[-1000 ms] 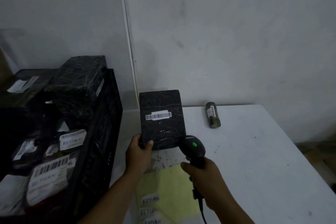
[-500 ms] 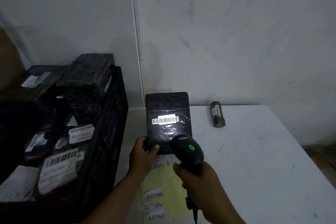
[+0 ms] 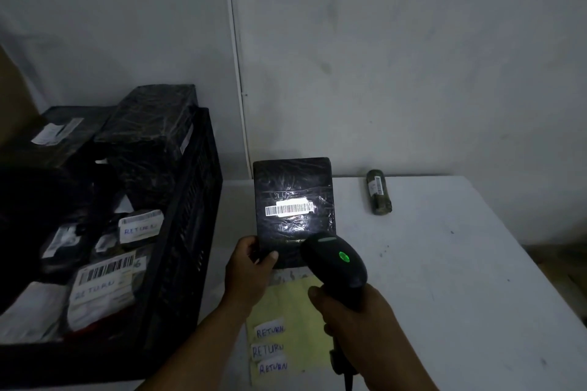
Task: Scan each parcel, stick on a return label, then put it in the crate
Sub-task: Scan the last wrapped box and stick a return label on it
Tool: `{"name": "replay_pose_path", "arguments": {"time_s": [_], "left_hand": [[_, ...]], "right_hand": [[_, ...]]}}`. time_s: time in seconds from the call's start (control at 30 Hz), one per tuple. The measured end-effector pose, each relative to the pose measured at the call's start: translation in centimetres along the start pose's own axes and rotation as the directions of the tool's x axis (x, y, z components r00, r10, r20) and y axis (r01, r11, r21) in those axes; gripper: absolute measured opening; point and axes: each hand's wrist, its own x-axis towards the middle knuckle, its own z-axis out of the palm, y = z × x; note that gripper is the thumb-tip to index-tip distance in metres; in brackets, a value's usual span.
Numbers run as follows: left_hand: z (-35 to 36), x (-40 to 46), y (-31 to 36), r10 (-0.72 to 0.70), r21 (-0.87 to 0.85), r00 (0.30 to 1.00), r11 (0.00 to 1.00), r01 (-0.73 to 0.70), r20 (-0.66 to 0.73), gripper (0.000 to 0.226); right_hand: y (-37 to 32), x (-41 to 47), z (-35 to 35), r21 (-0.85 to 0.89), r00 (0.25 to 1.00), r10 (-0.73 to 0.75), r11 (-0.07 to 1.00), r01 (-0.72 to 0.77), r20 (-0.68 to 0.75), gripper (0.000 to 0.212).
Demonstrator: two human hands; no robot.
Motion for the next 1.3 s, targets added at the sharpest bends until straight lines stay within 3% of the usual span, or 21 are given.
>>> {"name": "replay_pose_path", "arguments": {"time_s": [0.73,1.3], "left_hand": [[0.5,-1.7,-0.5,-0.012,-0.004,1.0,1.0,0.012,0.0,0.035],[1.1,-1.8,-0.5,0.005,0.011,1.0,1.0,-0.005,-0.012,0.037]], "right_hand": [[1.4,-1.2,-0.5,0.036,1.0,-0.001,0.999,0.001,-0.01,0.024],[1.5,-1.3,-0.7,0.025,0.999,0.022,0.999,-0.021,-0.046,0.032]]}}
